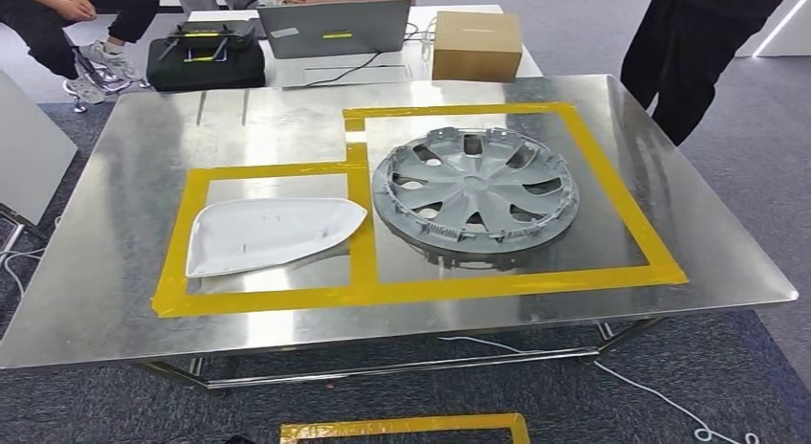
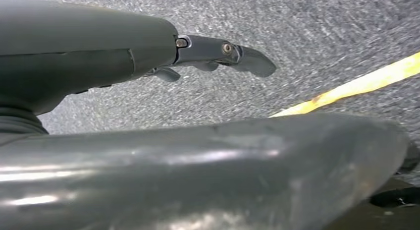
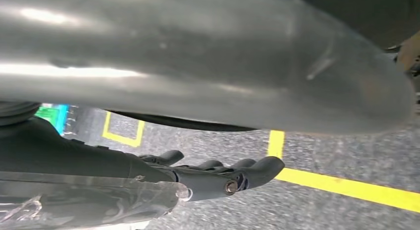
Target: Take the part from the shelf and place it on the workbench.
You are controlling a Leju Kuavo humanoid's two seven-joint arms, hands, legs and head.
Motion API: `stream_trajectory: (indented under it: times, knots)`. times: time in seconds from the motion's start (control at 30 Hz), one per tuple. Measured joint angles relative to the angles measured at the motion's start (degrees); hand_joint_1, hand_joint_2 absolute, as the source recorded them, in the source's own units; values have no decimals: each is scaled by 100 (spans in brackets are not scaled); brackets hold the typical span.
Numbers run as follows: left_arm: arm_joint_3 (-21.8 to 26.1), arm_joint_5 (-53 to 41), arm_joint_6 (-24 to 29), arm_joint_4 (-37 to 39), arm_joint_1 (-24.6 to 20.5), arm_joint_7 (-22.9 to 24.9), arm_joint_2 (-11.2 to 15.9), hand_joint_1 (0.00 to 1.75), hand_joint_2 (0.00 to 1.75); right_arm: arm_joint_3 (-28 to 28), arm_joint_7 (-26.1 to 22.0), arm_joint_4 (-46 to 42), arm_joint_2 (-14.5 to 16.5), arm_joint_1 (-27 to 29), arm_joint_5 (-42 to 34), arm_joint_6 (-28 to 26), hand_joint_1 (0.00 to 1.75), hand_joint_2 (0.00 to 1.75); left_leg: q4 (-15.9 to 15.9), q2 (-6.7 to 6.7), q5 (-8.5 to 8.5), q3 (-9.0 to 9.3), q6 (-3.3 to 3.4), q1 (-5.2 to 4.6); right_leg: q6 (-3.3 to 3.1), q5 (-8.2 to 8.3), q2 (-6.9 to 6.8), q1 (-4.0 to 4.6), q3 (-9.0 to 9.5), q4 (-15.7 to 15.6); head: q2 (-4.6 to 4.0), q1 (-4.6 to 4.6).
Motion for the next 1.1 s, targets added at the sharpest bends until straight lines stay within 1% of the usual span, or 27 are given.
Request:
stream_trajectory:
  times: [0.07,0.1,0.13,0.17,0.23,0.27,0.3,0.33,0.37,0.4,0.43,0.47,0.5,0.57,0.6,0.63,0.67,0.73,0.77,0.8,0.83,0.9,0.93,0.97,1.0,1.03,1.1]
  knots:
    - [-6,0,0,1,-1,0,-1,0,0,2,0,0,0,-20,0,0,0,0,4,-3,64,-58,-25,-13,-64,221,0,25,641,-893,0,2]
    - [-9,0,0,1,0,1,-1,0,0,3,-2,0,0,-34,0,0,0,0,5,-3,94,-75,-49,-17,-85,300,0,41,867,-1231,0,-5]
    - [-11,0,0,1,-3,1,-1,0,0,4,-4,0,1,-47,0,0,0,0,9,-1,123,-86,-77,-18,-105,324,1,58,980,-1429,0,-7]
    - [-14,0,0,1,-5,2,-2,0,0,5,-6,0,1,-55,0,0,0,0,8,1,153,-95,-111,-17,-121,329,2,72,990,-1488,0,-13]
    - [-19,0,1,1,-5,2,-2,0,0,7,-7,1,4,-52,0,-1,0,0,10,0,192,-118,-182,-11,-186,396,-5,69,919,-1512,0,-14]
    - [-21,0,1,1,0,2,1,0,0,7,-4,1,5,-53,0,-3,0,0,57,-2,125,-154,-216,-10,-226,443,-12,56,885,-1529,0,-22]
    - [-24,0,2,1,5,1,4,0,0,7,-2,1,7,-55,-1,-5,0,0,210,-4,-46,-227,-251,-5,-263,503,-19,41,845,-1550,0,-35]
    - [-27,0,2,1,6,1,8,0,0,7,-1,1,9,-57,-1,-6,0,0,476,-5,-297,-334,-281,7,-288,563,-27,29,792,-1560,0,-50]
    - [-30,0,2,1,5,2,7,0,0,7,1,1,10,-57,-2,-7,0,0,839,-4,-584,-462,-310,15,-303,618,-27,28,727,-1560,0,-67]
    - [-33,0,2,1,3,1,6,0,0,7,2,1,10,-52,-2,-6,0,0,1218,-4,-811,-578,-335,26,-302,673,-32,26,659,-1556,0,-77]
    - [-36,0,2,1,3,2,5,0,0,7,3,1,11,-48,-2,-5,0,0,1489,-4,-917,-632,-353,35,-293,723,-37,24,587,-1550,0,-76]
    - [-37,0,2,1,4,2,5,0,0,7,4,2,11,-45,-2,-4,0,0,1589,-3,-902,-599,-368,43,-277,769,-41,19,516,-1541,0,-76]
    - [-39,0,2,1,5,2,7,0,0,7,4,2,12,-45,-2,-5,0,0,1467,-3,-784,-455,-381,53,-255,811,-42,8,448,-1528,0,-76]
    - [-42,5,5,2,-8,17,4,0,0,7,-8,1,12,-47,-2,-14,0,0,751,-2,-511,86,-415,83,-195,878,-39,-11,326,-1477,0,-82]
    - [-43,11,7,3,-20,31,-3,0,0,7,-18,0,10,-48,-3,-23,0,0,374,-19,-451,343,-406,92,-160,905,-34,-11,271,-1438,0,-90]
    - [-43,20,9,5,-30,49,-13,0,0,7,-30,-1,9,-48,-3,-31,0,0,113,-32,-447,505,-380,99,-124,933,-30,-3,233,-1404,0,-92]
    - [-43,28,13,8,-36,68,-23,0,0,7,-42,-2,7,-48,-5,-37,0,0,-13,-45,-470,575,-335,96,-92,964,-25,7,209,-1382,0,-96]
    - [-42,36,21,15,-25,98,-32,0,0,7,-57,-2,7,-36,-8,-39,0,0,-26,-44,-457,529,-209,84,-31,1018,-21,-4,187,-1374,0,-83]
    - [-40,37,24,18,-20,107,-33,0,0,7,-62,-2,7,-24,-10,-39,0,0,-22,-35,-427,505,-148,79,-7,975,-22,-17,162,-1332,0,-78]
    - [-39,37,26,20,-15,109,-33,0,0,7,-63,-2,7,-13,-10,-39,0,0,-23,-25,-388,473,-94,78,16,847,-24,-26,102,-1195,0,-66]
    - [-39,37,26,22,-14,109,-34,0,0,7,-63,-2,7,-4,-11,-39,0,0,-26,-16,-342,430,-50,76,35,638,-26,-29,-5,-924,0,-53]
    - [-39,37,26,24,-9,110,-37,0,0,7,-64,-2,7,-2,-11,-39,0,0,-23,-11,-251,320,-12,55,53,142,-27,-23,-279,-130,0,-32]
    - [-39,37,26,26,-5,112,-39,0,0,7,-64,-2,7,-1,-11,-38,0,0,-21,-8,-205,262,-6,41,51,-16,-27,-21,-358,183,0,-28]
    - [-39,37,26,27,-2,114,-40,0,0,7,-65,-2,7,2,-11,-38,0,0,-20,-6,-164,207,-3,27,38,-69,-27,-17,-335,299,0,-27]
    - [-39,37,26,28,1,116,-40,0,0,7,-66,-2,7,5,-11,-37,0,0,-19,-5,-127,162,-3,14,12,-20,-27,-9,-188,175,0,-27]
    - [-39,36,27,29,2,118,-40,0,0,7,-67,-2,7,6,-11,-36,0,0,-19,-7,-94,128,-7,3,-29,108,-27,6,79,-180,0,-27]
    - [-40,27,36,29,2,118,-45,0,0,7,-72,-2,5,-11,-11,-35,0,0,-12,-6,-38,79,-30,-18,-119,322,-35,51,658,-1053,0,-30]
